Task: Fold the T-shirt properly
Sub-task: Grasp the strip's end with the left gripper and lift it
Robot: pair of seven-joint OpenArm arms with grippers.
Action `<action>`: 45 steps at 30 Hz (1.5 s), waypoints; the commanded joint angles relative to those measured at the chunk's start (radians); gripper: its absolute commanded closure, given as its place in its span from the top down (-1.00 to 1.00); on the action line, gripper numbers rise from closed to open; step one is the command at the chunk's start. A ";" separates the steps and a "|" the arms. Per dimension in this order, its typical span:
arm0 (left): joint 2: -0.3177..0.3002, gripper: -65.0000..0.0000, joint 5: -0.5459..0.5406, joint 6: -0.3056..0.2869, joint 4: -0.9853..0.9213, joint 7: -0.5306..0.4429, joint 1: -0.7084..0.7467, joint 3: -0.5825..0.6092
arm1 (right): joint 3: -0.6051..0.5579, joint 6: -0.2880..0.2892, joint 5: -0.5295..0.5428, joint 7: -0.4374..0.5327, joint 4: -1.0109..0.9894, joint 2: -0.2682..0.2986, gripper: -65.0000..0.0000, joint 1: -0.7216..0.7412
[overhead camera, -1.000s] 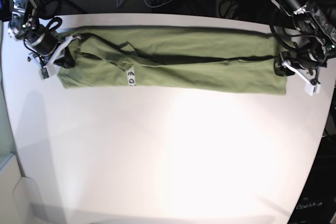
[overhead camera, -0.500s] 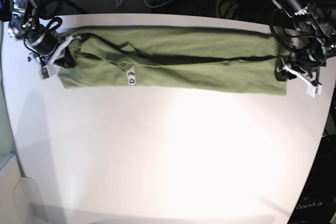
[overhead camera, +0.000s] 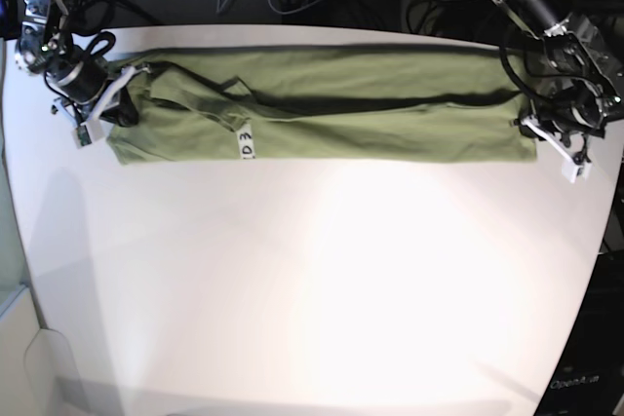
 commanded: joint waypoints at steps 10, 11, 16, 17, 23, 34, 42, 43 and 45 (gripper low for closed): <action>0.040 -0.92 -0.022 -0.003 0.357 0.088 -0.055 0.075 | -0.003 0.010 -0.036 -0.059 -0.001 0.005 -0.99 -0.008; 0.058 -0.92 -0.024 -0.003 0.386 0.088 -0.052 0.094 | -0.003 0.010 -0.036 -0.059 -0.001 0.005 -0.99 -0.008; 0.141 -0.92 -0.015 -0.003 0.511 0.088 -0.027 0.146 | -0.003 0.010 -0.036 -0.060 -0.001 0.005 -0.99 0.003; 0.152 -0.92 -0.016 -0.003 0.524 0.088 -0.026 0.164 | -0.003 0.010 -0.036 -0.060 -0.001 0.005 -0.99 0.008; 0.232 -0.92 -0.022 -0.003 0.573 0.088 0.008 0.259 | -0.004 0.010 -0.036 -0.060 -0.001 0.005 -0.99 0.011; 0.302 -0.92 -0.024 0.332 0.612 0.080 0.065 0.440 | -0.004 0.010 -0.036 -0.060 -0.001 0.007 -0.99 0.012; 0.296 -0.92 -0.016 0.697 0.646 0.080 0.098 0.709 | -0.004 0.010 -0.036 -0.060 -0.001 0.007 -0.99 0.012; 0.296 -0.92 -0.016 0.740 0.646 0.080 0.100 0.749 | -0.004 0.010 -0.036 -0.060 -0.001 0.007 -0.99 0.012; 0.279 -0.92 -0.016 0.851 0.647 0.080 0.106 0.841 | -0.006 0.010 -0.036 -0.060 -0.001 0.007 -0.99 0.012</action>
